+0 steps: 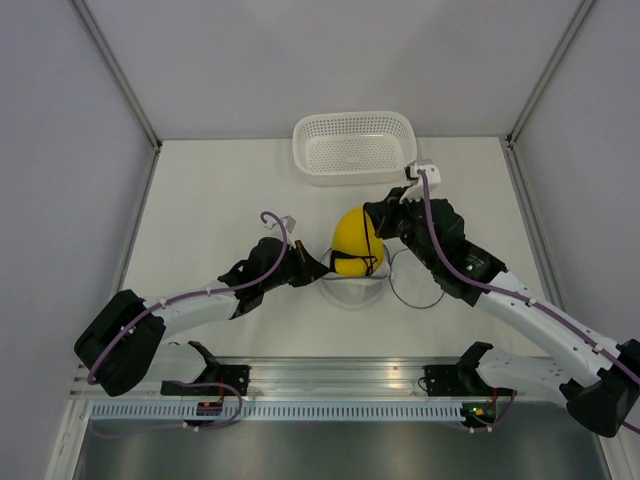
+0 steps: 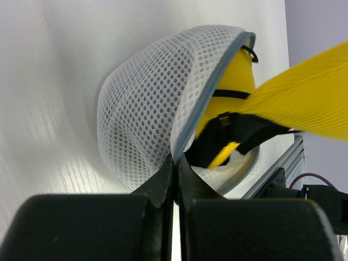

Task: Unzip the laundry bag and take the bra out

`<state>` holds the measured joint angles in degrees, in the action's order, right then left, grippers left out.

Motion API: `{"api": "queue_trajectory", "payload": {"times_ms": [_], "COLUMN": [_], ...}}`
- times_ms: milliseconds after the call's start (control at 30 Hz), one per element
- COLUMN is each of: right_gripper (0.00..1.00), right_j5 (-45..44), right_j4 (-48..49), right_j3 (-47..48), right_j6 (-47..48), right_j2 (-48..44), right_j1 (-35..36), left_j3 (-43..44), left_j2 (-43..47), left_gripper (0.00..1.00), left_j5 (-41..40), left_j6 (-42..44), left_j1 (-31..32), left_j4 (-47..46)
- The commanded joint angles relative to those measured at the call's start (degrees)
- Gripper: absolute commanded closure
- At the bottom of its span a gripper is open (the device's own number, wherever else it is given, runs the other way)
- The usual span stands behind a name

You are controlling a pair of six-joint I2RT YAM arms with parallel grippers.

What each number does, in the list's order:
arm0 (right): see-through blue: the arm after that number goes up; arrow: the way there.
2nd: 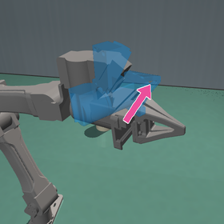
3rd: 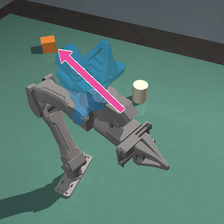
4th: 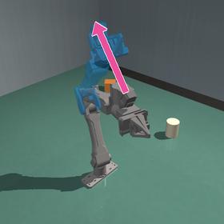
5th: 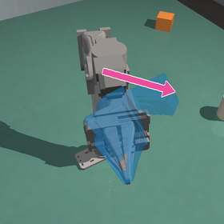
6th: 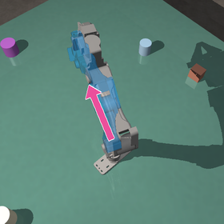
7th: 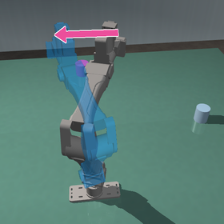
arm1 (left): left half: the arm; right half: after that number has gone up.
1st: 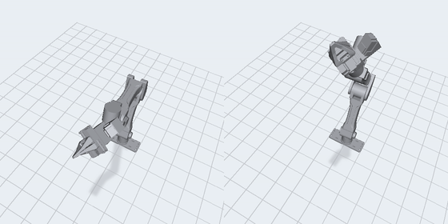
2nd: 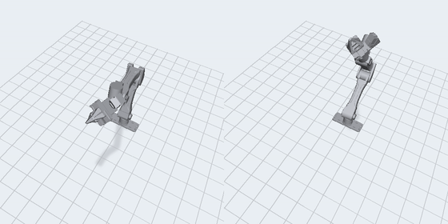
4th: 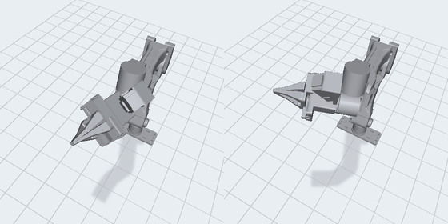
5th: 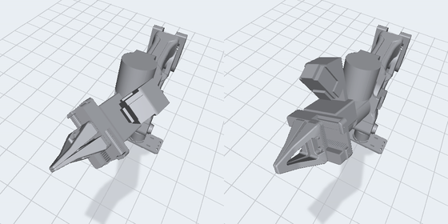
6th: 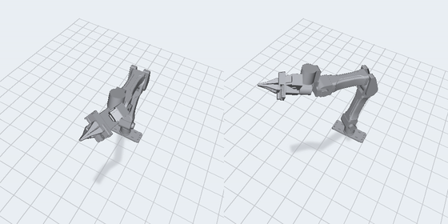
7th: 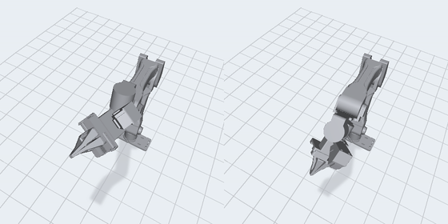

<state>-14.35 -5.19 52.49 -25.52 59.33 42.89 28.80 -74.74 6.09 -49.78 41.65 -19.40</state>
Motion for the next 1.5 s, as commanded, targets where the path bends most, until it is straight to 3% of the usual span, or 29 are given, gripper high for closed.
{"api": "queue_trajectory", "payload": {"times_ms": [0,367,667,1100,1333,1467], "right_gripper": [1.0,1.0,1.0,1.0,1.0,0.99], "right_j5": [-3.49,-5.68,-8.07,3.35,10.22,11.01], "right_j4": [4.66,3.35,3.61,3.78,4.58,4.14], "right_j3": [8.49,27.31,39.78,67.37,89.16,89.9], "right_j6": [2.66,9.77,13.83,11.55,7.5,5.31], "right_j2": [0.78,7.28,20.55,50.34,70.73,77.68], "right_j1": [-0.09,-0.35,-5.09,-15.91,-20.04,-21.18], "left_j3": [0.47,2.84,3.72,3.72,3.02,1.97], "left_j2": [-0.67,-1.55,-2.43,-1.64,-1.11,-0.14], "left_gripper": [0.98,0.98,0.98,0.98,0.98,0.98], "left_j5": [-0.2,0.07,1.47,2.97,3.14,2.27], "left_j6": [1.44,1.7,1.44,1.7,1.35,1.44], "left_j1": [0.01,0.01,0.01,-0.08,-0.16,-0.43], "left_j4": [-0.64,0.15,-0.38,-0.47,-0.73,-0.82]}}
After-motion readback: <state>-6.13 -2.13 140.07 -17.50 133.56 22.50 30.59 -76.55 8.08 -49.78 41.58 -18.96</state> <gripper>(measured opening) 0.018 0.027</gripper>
